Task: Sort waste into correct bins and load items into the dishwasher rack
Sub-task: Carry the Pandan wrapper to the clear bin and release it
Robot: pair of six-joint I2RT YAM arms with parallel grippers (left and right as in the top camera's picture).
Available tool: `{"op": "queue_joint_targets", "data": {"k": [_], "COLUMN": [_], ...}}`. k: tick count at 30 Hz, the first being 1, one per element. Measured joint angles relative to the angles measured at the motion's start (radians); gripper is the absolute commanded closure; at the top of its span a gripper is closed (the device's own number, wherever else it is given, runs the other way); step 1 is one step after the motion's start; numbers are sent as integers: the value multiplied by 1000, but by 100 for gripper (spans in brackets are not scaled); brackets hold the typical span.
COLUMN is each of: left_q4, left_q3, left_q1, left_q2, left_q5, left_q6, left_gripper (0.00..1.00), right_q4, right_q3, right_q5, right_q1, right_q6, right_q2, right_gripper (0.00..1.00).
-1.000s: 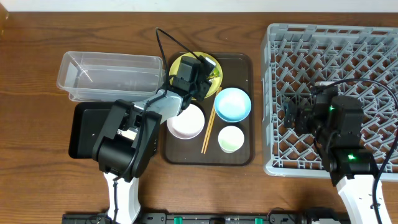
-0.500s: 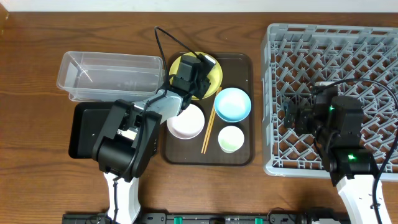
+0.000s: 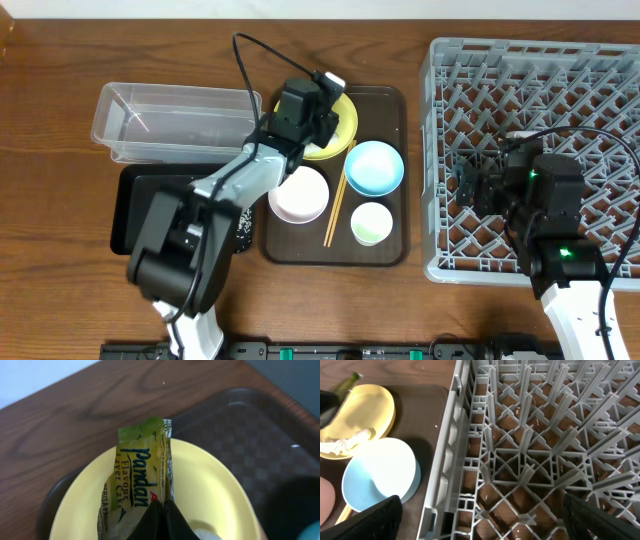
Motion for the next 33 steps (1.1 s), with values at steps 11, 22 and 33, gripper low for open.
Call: {"op": "queue_joint_targets", "data": {"k": [11,22,33], "left_q4": [-203,-459,-385], "left_q3": [0,-1,-11], "left_q1": [158,383,422], "left_q2": [-230,-283,-283], "left_q5": [0,-72,-80], "left_q6": [-263,-721,-953], "left_gripper": [94,94,53], "right_q4": [-2,-2,-2], "right_q3": [1,1,1], "right_q5": [0,0,0], "right_q1": [0,0,0], "right_q6": [0,0,0], "right_q2": [0,0,0], "right_gripper": [1,1,1]}}
